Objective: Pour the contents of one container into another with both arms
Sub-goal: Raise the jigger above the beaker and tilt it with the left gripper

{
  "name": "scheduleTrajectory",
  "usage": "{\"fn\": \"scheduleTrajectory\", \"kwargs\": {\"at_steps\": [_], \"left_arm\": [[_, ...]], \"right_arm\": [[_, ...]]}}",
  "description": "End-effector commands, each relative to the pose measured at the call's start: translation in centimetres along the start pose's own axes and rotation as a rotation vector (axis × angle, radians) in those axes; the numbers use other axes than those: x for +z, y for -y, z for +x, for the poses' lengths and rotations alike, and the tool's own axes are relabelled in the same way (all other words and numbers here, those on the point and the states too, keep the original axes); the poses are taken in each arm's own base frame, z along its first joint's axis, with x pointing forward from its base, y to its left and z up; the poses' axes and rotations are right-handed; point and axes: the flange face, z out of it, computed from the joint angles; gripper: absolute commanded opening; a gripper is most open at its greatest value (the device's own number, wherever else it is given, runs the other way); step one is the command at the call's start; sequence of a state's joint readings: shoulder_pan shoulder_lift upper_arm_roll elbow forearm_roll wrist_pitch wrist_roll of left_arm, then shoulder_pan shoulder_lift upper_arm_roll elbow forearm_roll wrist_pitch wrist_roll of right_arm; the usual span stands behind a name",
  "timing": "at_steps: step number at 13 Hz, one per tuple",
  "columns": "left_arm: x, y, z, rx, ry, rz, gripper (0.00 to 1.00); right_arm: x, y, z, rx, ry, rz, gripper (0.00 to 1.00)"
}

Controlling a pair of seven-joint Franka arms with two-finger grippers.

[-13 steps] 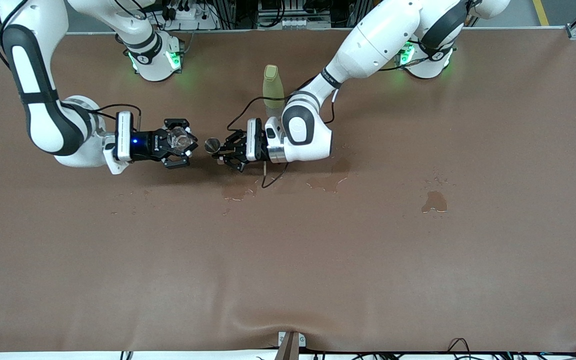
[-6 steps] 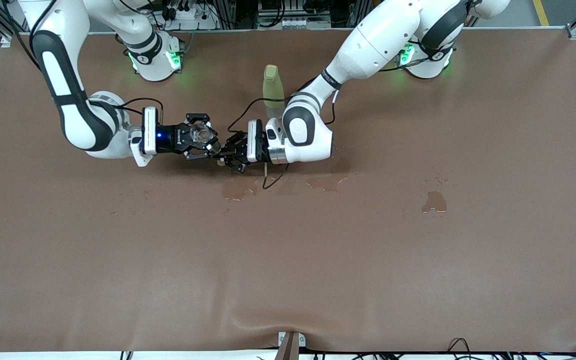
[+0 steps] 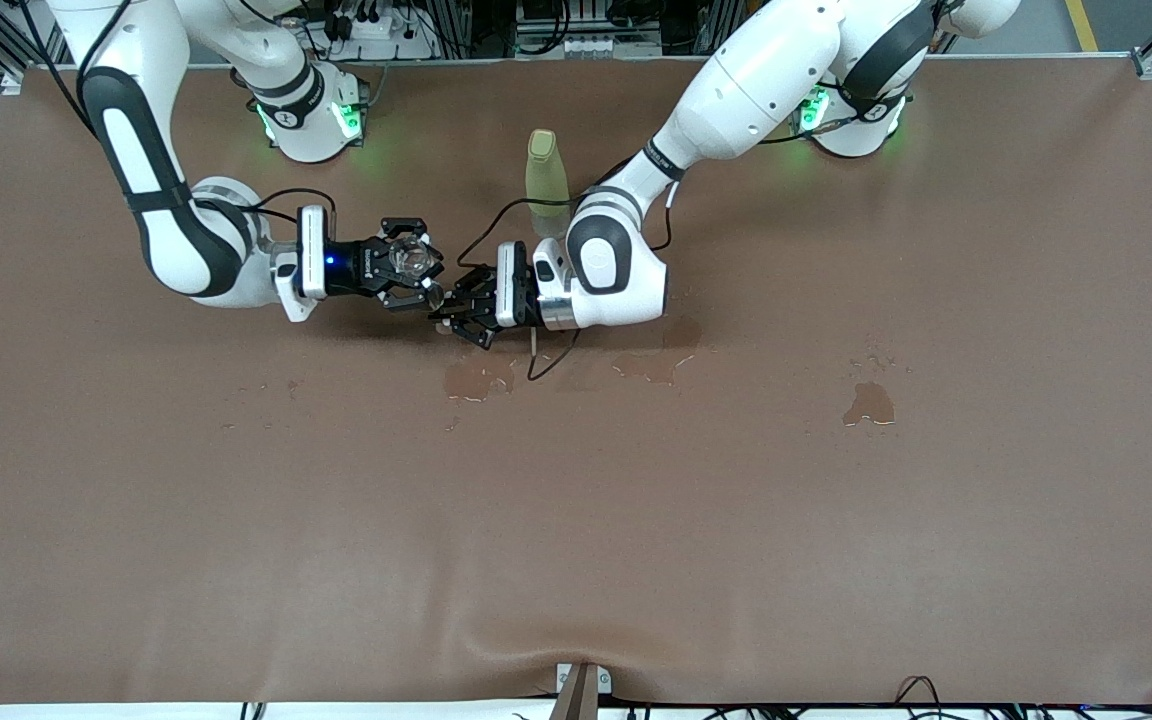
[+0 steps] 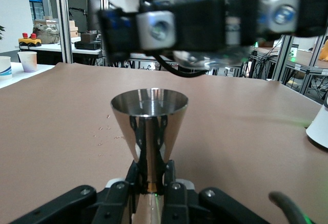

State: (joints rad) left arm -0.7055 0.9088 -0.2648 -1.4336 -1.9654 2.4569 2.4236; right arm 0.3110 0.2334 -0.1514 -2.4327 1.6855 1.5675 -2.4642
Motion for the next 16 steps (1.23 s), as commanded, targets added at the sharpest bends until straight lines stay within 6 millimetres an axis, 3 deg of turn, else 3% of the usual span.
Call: {"fn": "scheduleTrajectory", "kwargs": {"at_steps": [1,7,16], "left_arm": [[0.2,0.4,0.2,0.013,-0.001,0.015,0.0],[0.0,0.6,0.0,0.028,0.01,0.011,0.0],[0.0,0.6,-0.2,0.03,0.008,0.01,0.0]], "right_arm": [[0.4,1.1,0.7,-0.01,-0.02,-0.013,0.0],[0.9,1.8,2.5,0.082,-0.032,0.001,0.0],[0.7,1.7,2.5,0.351,-0.028,-0.005,0.0]]}}
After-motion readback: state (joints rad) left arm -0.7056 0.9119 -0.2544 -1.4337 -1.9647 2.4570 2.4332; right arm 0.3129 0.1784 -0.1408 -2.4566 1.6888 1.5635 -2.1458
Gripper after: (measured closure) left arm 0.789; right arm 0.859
